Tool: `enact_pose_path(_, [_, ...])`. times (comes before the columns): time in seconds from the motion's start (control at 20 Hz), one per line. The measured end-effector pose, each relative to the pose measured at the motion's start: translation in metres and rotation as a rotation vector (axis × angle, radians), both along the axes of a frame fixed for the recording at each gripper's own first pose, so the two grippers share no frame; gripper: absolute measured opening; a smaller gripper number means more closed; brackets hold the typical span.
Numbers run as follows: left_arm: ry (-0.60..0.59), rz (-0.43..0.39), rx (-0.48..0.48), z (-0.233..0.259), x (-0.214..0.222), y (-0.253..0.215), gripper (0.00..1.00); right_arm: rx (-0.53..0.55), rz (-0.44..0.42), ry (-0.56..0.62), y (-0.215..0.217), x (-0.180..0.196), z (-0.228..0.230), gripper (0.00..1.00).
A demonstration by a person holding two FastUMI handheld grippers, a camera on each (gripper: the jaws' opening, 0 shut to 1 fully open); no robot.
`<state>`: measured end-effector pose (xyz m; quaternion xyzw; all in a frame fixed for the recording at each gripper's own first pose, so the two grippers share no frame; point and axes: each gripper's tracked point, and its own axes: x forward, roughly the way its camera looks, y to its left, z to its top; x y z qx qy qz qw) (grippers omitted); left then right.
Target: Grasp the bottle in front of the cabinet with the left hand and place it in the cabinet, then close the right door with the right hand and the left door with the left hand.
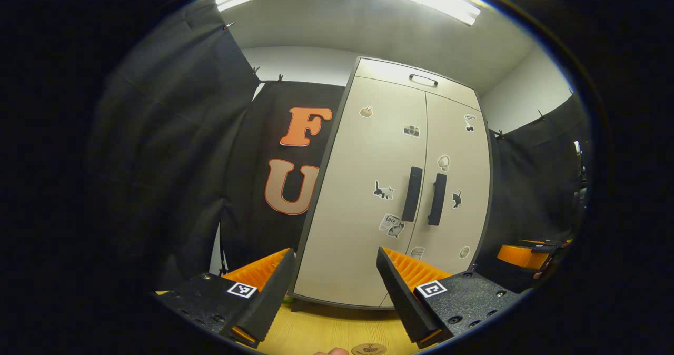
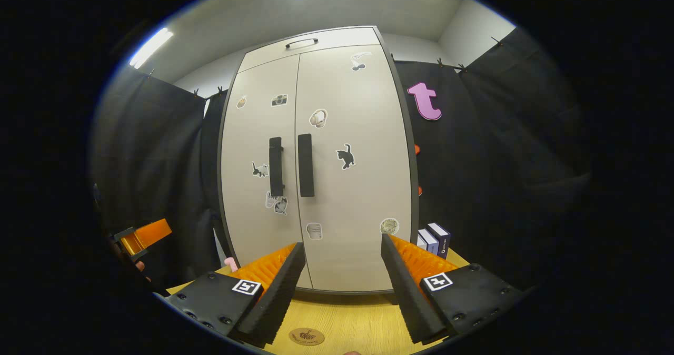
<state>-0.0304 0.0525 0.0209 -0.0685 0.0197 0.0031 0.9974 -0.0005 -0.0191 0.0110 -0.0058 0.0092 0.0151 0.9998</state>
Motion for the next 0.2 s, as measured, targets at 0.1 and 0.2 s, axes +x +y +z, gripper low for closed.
enact_pose_path(0.1, [0.01, -0.013, 0.004, -0.0032, 0.0032, -0.0029, 0.94, -0.001, -0.009, -0.003, -0.0016, -0.0047, -0.0002, 0.96])
enact_pose_path(0.2, [0.013, -0.031, 0.007, -0.0024, 0.0062, -0.0096, 0.94, 0.004, -0.018, -0.012, -0.0048, -0.0085, 0.0027, 0.89])
